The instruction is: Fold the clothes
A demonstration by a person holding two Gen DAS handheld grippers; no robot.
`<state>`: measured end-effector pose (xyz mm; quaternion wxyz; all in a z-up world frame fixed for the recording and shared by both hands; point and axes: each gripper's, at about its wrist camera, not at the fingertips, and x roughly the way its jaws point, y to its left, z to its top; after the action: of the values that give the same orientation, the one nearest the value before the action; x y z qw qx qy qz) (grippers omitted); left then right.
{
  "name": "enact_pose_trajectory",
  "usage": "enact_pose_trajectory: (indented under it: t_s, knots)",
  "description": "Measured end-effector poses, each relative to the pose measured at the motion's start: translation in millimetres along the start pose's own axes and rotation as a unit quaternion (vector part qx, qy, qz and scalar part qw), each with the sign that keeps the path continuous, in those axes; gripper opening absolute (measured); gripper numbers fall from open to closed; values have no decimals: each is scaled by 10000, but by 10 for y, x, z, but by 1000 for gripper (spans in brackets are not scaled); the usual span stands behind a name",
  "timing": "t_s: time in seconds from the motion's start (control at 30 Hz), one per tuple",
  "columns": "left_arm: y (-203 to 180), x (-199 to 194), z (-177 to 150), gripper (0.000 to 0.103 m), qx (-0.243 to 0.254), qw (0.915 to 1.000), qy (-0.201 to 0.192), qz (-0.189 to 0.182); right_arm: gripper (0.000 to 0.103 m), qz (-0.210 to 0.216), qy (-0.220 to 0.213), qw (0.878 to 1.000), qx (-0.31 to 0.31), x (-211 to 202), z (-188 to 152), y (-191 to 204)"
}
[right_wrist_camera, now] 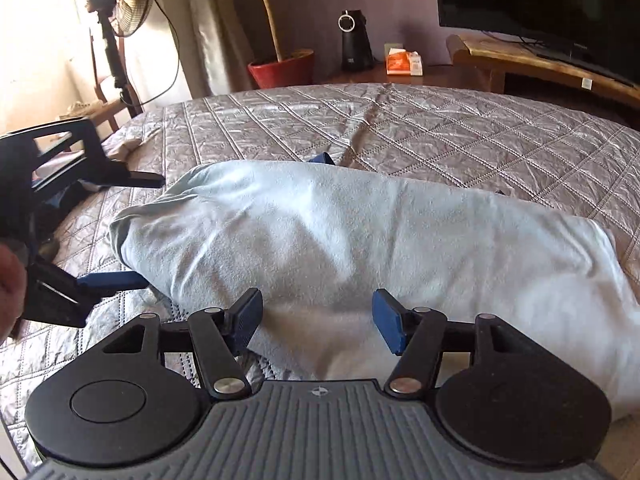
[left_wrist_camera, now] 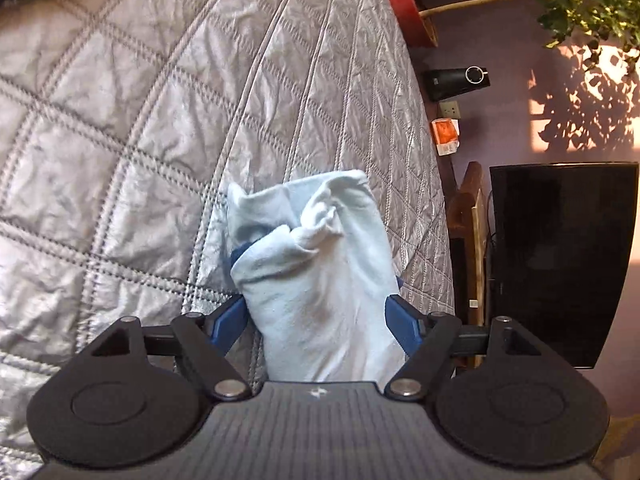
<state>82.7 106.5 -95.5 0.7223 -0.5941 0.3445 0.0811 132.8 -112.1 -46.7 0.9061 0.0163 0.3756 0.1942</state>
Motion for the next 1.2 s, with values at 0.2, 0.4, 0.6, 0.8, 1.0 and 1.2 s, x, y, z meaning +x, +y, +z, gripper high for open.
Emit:
enact_pose_trajectory:
  t_s: [0.2,0.4,0.6,0.8,1.0,1.2]
  knots:
    - [5,-80,-51,57,-37,9998,-125,126,70,13,-93,9998,149,-32,-40,-3]
    - [102,-79,-45,14,138,9996,-16,264,57,-273,-423,9986,150,-125,85,2]
    - [48,-171,-99,10,523,9984,-37,190,47,-879,-356,9924,-783,-55,189,146]
    - [-90,-210,-156,10,850,9960,-219,160,19,-976,7,9757,-1963,156,-49,461]
    - [-511,-368,-377,9,2083,9769,-465,-112,4,-867,264,9734,-2104,184,28,579]
    - [-784,-462,-612,9,3184,9456,-577,-321,10,-737,266,9911,-1077,106,84,140]
